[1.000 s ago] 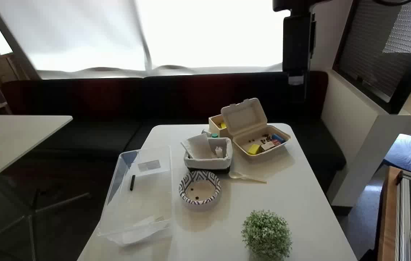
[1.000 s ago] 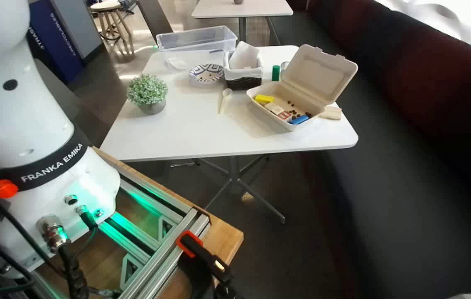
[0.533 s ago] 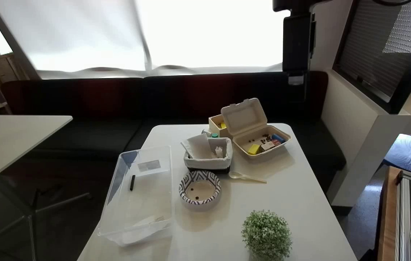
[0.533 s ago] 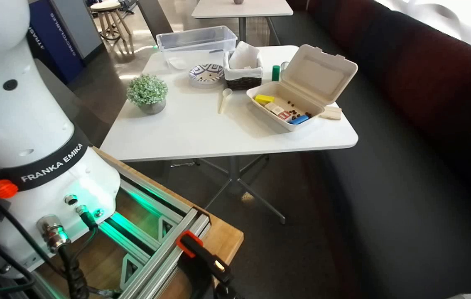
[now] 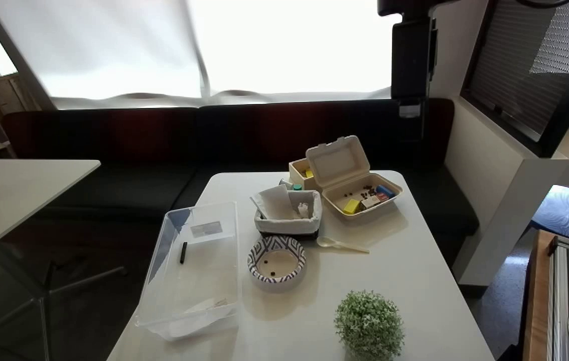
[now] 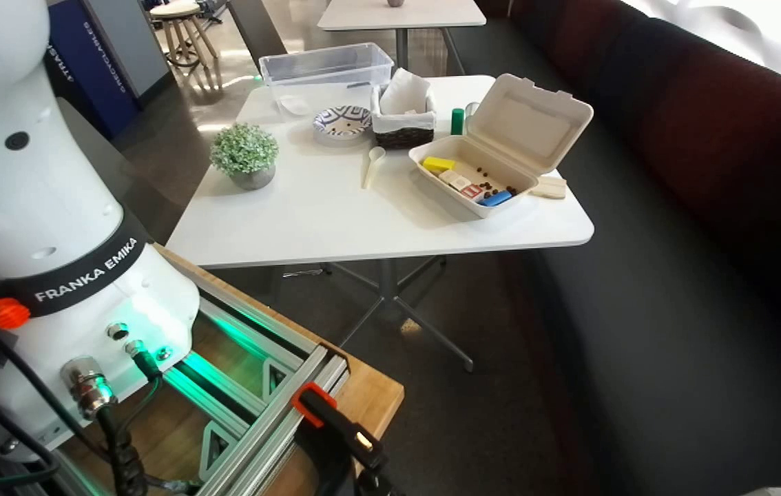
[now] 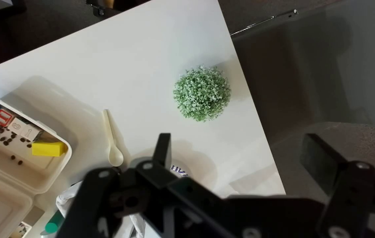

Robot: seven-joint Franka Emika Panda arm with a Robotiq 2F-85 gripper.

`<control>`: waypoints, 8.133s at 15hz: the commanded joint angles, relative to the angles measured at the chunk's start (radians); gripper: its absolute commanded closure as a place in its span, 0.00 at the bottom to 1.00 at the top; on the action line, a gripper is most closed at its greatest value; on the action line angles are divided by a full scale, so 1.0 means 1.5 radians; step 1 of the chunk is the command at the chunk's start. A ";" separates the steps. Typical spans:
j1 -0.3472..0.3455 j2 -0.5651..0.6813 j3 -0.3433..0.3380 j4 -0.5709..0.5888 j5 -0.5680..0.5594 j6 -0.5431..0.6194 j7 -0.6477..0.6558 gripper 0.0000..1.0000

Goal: Remove one napkin from the basket and put it inside the takeaway pack

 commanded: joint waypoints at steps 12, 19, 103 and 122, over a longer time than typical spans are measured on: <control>-0.067 0.174 -0.112 0.136 0.086 0.091 -0.031 0.00; -0.089 0.376 -0.112 0.304 0.206 0.146 0.134 0.00; -0.069 1.154 -0.160 1.121 0.004 -0.027 0.705 0.62; -0.036 1.072 -0.166 1.080 0.008 -0.125 0.772 1.00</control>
